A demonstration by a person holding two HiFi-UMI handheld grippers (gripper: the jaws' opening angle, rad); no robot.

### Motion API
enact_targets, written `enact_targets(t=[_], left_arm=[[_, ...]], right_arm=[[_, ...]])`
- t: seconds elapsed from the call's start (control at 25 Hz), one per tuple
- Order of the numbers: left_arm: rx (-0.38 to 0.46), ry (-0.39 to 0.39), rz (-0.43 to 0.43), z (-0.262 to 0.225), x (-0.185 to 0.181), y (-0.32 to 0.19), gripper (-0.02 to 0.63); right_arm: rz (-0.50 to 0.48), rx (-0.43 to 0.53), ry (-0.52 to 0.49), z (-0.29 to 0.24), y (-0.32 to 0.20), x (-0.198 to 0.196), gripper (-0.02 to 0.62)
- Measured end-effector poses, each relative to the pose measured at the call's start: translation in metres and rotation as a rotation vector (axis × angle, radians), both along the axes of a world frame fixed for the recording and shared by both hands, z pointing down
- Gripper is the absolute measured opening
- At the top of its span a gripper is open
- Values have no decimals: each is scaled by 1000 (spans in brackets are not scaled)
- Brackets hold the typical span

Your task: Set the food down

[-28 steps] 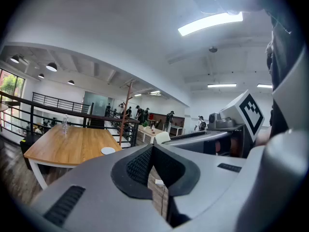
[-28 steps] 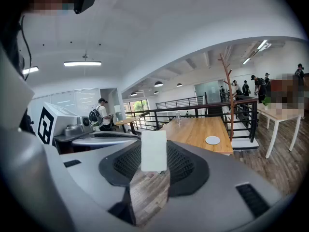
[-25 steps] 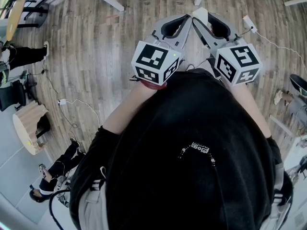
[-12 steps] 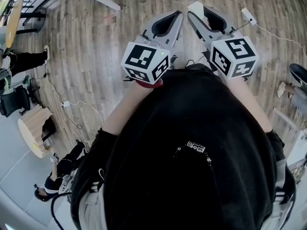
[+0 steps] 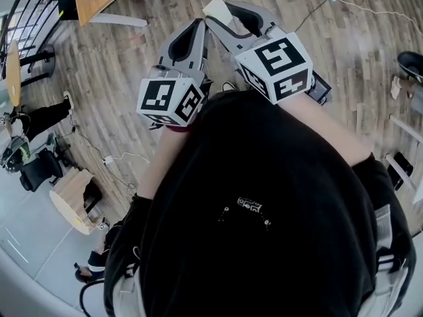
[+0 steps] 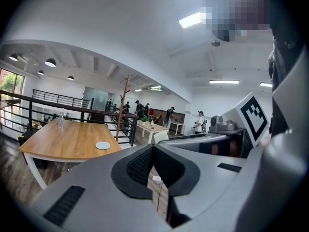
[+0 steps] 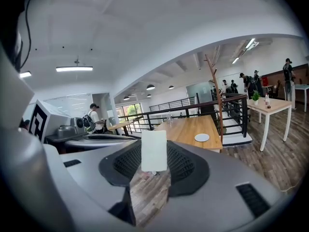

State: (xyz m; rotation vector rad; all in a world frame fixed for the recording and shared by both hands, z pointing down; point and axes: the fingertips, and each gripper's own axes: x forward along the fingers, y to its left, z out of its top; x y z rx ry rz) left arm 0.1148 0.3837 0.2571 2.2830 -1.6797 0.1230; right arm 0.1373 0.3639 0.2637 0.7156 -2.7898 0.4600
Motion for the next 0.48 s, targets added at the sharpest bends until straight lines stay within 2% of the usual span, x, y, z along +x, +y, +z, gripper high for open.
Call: enact_targets(t=[0.48], left_arm=[[-27, 8, 33, 12, 22, -24, 5]], right_arm=[[21, -35, 8, 14, -19, 24, 170]])
